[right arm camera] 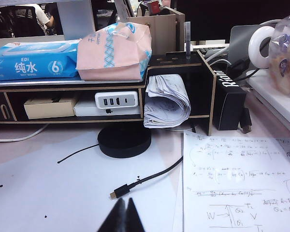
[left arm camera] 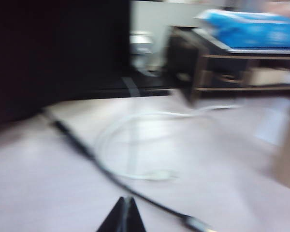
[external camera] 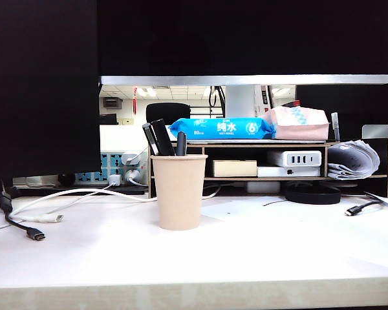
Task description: Pick up the marker and insert it into the paper cup.
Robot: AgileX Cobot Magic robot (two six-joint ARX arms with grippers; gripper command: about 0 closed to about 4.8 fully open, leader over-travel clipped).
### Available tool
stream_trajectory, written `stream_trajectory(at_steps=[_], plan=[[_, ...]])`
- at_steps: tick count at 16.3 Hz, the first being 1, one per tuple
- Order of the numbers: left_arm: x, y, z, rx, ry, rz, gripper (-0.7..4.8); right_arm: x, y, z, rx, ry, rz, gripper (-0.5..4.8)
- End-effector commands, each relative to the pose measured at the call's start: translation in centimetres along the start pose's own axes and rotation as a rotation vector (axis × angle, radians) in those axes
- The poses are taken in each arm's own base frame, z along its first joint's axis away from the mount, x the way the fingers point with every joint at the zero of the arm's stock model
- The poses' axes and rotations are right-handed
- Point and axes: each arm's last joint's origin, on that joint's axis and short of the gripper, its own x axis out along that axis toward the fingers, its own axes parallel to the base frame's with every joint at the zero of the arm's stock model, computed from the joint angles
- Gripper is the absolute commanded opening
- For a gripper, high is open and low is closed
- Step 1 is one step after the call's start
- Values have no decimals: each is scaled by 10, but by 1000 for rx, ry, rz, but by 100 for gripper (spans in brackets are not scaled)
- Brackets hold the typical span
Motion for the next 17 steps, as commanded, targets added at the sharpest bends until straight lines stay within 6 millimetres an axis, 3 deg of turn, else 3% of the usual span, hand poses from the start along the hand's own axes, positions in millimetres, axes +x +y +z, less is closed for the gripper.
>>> stream_trajectory(at_steps=[1, 17], plan=[[0, 3, 3, 6, -29, 123, -6, 0, 0, 0, 2, -9, -1, -5], [-1, 5, 3, 6, -35, 148, -6, 0, 0, 0, 2, -9, -2, -5]])
